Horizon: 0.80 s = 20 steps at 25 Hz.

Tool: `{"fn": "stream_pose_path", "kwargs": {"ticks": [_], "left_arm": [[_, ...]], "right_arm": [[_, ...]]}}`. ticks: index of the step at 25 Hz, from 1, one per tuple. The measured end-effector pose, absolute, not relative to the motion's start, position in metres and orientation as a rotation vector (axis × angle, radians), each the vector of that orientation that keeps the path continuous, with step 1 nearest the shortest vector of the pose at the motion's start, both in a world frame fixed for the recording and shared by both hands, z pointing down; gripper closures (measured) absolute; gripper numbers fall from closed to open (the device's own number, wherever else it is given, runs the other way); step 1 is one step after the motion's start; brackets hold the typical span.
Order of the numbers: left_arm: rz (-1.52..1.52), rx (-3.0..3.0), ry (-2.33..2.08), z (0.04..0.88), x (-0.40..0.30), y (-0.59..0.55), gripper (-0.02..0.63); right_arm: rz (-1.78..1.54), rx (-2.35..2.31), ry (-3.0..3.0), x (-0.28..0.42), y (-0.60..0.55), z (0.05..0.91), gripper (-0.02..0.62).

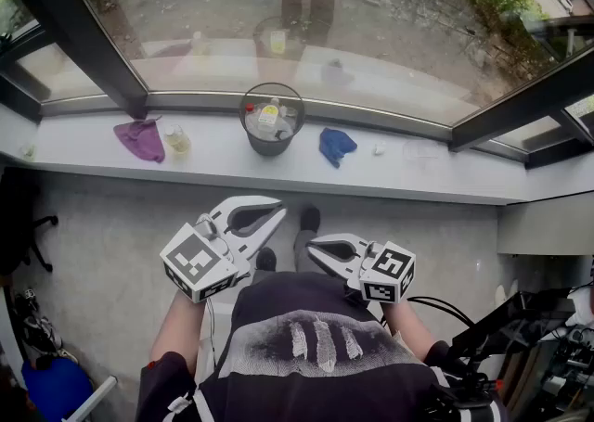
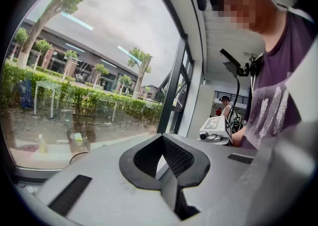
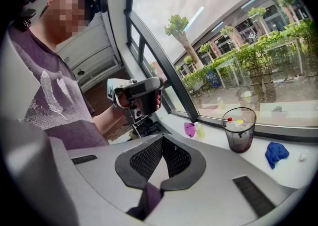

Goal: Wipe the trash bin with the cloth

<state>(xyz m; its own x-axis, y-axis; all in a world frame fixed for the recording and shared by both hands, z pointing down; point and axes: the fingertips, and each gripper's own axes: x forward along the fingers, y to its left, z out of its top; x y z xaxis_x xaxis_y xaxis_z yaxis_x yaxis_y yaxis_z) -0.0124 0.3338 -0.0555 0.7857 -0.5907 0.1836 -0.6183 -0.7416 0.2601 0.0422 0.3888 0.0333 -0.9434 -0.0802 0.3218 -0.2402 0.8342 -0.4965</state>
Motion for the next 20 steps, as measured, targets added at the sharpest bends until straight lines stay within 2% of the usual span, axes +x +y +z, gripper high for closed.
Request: {"fn": "stream_pose_path", "kwargs": {"ticks": [15, 20], "left_arm": [[0.515, 2.524, -1.037, 0.002, 0.029, 0.192, 0.607], [0.825, 2.491, -1.040, 0.062, 0.016, 0.169, 0.607]], "right_arm": [[0.655, 0.234, -2.644, 0.105, 0.186, 0.102, 0.597], [0.576, 0.307, -2.564, 0.112, 0.129, 0.147, 0.597]]}}
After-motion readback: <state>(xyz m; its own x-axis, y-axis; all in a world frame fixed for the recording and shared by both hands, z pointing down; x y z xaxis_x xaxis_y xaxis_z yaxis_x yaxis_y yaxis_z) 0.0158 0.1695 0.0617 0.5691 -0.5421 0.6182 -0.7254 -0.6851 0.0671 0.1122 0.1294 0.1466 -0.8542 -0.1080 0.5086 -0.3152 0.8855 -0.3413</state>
